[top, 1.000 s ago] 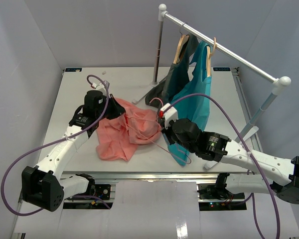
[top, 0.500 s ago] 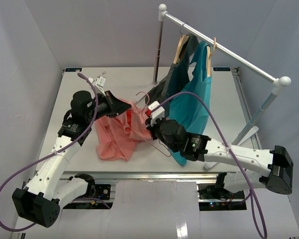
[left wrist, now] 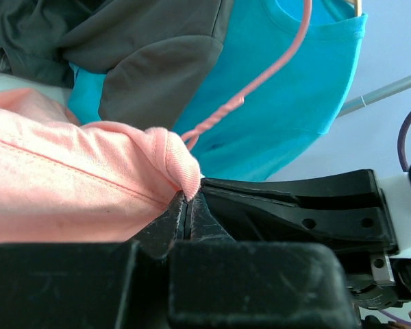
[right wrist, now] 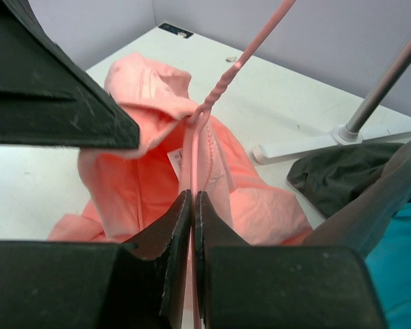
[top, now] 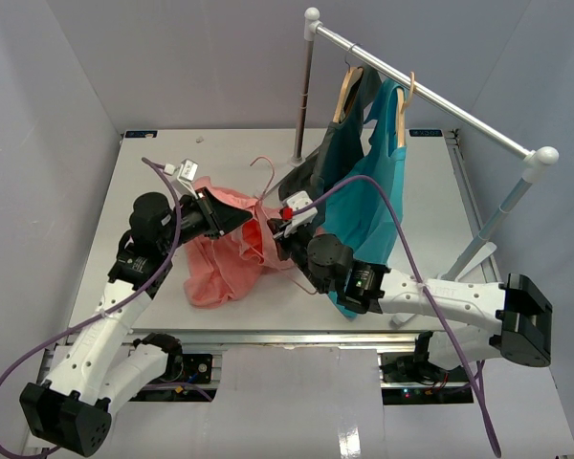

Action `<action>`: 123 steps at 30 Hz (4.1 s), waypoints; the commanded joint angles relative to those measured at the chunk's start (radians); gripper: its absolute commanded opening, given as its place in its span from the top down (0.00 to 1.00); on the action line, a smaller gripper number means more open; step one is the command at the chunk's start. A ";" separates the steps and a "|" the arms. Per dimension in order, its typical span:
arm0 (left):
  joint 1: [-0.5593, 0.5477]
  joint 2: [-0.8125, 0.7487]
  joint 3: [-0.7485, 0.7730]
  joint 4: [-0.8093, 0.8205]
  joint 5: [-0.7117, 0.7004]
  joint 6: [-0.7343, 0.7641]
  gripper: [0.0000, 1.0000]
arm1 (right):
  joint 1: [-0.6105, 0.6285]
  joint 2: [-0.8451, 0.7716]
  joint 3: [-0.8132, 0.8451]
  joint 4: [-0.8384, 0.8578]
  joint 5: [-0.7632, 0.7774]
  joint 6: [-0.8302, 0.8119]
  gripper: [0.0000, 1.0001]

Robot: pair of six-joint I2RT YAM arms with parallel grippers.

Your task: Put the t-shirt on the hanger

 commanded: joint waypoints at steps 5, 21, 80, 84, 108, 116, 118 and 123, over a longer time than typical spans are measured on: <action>-0.010 -0.010 -0.062 0.181 0.176 -0.078 1.00 | 0.004 0.026 0.012 0.240 0.028 -0.013 0.92; -0.008 0.043 0.402 -0.501 -0.117 0.606 0.38 | -0.002 -0.319 -0.506 0.598 -0.135 0.009 0.92; -0.120 0.602 0.652 -0.974 0.141 1.859 0.55 | -0.054 -0.495 -0.725 0.682 -0.295 0.014 0.92; -0.130 0.669 0.710 -1.071 0.353 1.860 0.87 | -0.067 -0.476 -0.716 0.682 -0.295 0.016 0.92; -0.166 0.564 0.713 -1.062 0.546 1.711 0.82 | -0.117 -0.376 -0.552 0.632 -0.400 -0.013 0.92; -0.166 0.552 0.672 -0.990 0.405 1.679 1.00 | -0.117 -0.434 -0.464 0.383 -0.474 -0.046 0.86; -0.166 0.553 0.666 -0.977 0.379 1.660 1.00 | -0.118 -0.454 -0.415 0.227 -0.543 -0.043 0.77; -0.166 0.513 0.593 -0.881 0.305 1.625 1.00 | -0.118 -0.491 -0.340 -0.046 -0.724 -0.044 0.56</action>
